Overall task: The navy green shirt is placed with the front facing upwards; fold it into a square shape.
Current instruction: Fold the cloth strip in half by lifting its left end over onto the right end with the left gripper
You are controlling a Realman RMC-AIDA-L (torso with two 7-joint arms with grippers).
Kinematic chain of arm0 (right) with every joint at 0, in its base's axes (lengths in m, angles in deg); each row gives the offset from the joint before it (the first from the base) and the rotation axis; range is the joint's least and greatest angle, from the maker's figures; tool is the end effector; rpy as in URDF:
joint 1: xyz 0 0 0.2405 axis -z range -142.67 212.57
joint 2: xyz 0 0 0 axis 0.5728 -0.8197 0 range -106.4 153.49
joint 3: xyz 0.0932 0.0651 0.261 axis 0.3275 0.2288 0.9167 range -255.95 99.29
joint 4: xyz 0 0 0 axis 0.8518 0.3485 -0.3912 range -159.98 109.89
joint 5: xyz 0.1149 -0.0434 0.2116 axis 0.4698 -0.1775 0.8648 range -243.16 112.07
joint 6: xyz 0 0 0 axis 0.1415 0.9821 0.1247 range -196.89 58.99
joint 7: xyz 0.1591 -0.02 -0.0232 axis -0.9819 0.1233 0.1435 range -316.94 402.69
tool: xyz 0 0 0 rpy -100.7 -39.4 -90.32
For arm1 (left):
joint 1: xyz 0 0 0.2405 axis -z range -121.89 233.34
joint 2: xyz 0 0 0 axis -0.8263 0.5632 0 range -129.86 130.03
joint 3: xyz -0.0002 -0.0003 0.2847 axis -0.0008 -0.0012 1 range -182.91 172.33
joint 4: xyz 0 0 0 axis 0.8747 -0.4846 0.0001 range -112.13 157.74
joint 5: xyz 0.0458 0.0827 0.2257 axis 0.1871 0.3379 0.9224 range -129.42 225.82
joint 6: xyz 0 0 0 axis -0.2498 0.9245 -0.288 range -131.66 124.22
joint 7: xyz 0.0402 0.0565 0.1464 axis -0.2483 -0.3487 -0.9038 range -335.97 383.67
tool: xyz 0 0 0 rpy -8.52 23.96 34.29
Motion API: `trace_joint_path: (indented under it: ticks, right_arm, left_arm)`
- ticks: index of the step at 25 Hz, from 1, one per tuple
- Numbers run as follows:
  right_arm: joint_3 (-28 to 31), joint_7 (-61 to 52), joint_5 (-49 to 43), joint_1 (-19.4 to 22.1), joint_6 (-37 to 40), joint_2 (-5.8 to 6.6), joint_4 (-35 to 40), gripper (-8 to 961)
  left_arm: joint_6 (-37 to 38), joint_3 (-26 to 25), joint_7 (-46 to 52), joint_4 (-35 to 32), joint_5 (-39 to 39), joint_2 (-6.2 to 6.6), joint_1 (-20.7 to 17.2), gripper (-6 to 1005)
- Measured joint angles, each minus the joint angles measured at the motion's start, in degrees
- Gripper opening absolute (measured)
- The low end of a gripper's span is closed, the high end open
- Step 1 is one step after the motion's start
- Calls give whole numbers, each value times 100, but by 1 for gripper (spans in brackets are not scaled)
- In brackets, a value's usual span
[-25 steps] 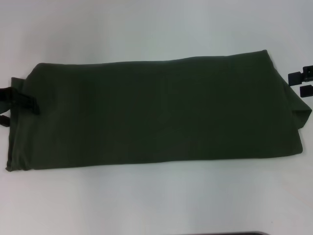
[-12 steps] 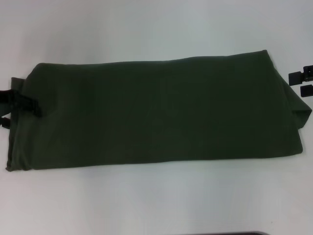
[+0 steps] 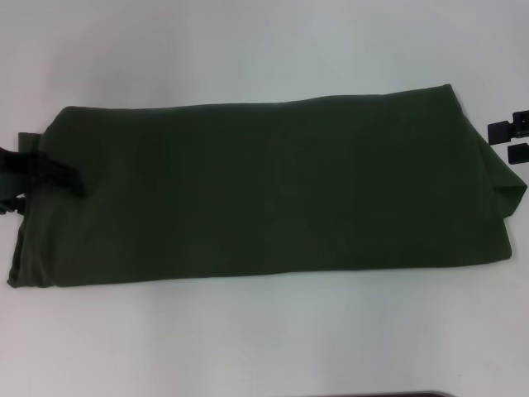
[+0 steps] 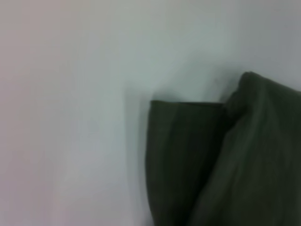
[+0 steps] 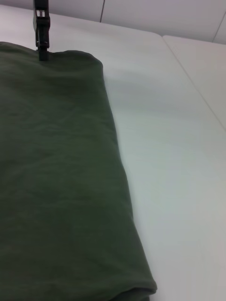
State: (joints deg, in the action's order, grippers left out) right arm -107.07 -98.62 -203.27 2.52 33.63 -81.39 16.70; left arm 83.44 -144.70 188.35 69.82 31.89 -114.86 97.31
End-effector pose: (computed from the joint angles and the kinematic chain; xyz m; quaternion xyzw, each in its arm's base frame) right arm 0.3585 0.3679 0.1015 -0.7296 0.6715 0.1109 0.0669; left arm -0.3396 0.4162 0.0275 -0.6553 -0.7217 0.0991 0.1999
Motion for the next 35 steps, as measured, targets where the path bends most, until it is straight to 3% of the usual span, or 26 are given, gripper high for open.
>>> trace_joint_path:
  ticks: [19, 22, 25, 30, 35]
  right_arm:
    - [-9, 17, 0, 0, -18, 4, -15, 825]
    - [-9, 18, 0, 0, -24, -4, -25, 825]
    - [-9, 18, 0, 0, -25, -6, -57, 825]
    - [-6, 17, 0, -5, -28, 5, -71, 825]
    - [0, 7, 0, -19, -28, 8, -71, 825]
  left_arm:
    - [38, 149, -173, -6, -49, -92, 186, 744]
    - [171, -13, -379, -73, -296, -4, 196, 720]
    - [306, -182, -592, -297, -667, 171, 177, 696]
    - [354, -338, -913, -779, -881, 303, 164, 491]
    - [272, -365, -977, -949, -942, 344, 163, 296]
